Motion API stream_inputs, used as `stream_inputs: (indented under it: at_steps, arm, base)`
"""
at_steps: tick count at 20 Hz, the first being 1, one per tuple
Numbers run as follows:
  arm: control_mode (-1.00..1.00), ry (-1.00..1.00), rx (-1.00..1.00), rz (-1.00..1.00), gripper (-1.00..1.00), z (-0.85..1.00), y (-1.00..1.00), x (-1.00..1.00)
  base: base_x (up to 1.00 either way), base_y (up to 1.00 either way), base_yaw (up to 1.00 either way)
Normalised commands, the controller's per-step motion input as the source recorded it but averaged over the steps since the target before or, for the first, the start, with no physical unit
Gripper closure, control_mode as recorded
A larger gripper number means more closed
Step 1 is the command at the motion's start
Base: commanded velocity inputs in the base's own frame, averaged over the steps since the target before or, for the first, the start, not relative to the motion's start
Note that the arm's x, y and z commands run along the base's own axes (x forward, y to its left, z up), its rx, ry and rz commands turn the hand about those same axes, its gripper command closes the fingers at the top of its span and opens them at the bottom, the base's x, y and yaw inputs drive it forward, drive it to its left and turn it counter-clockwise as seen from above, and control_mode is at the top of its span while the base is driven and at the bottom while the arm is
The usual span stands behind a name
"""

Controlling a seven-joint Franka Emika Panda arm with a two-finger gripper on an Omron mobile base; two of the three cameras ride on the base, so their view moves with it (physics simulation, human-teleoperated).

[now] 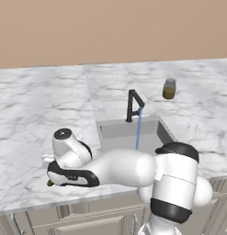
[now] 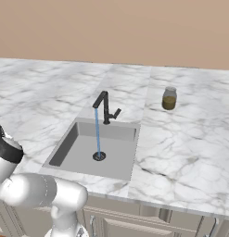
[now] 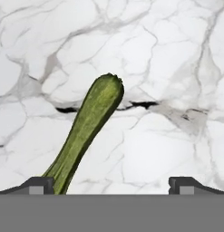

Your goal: Turn on the sink faucet. Then move the squash from the counter to the sink. Turn off the sink. Move the vegetable from the sink to the pot next to the stove. Finally move the pot to the rear left burner.

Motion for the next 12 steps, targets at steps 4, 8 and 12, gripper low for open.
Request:
stream_inputs:
  at_steps: [4,8,12]
  arm:
    - [-1.0,0.06,0.0,-0.12,-1.0,-0.2,0.19,0.03]
    - [-1.0,0.04,0.0,-0.12,-1.0,-0.11,0.12,0.12]
    - [-1.0,0.06,0.0,-0.11,-1.0,-0.12,0.09,0.14]
  base:
    - [0.0,0.0,0.0]
    - [0.0,0.0,0.0]
    - [0.0,0.0,0.0]
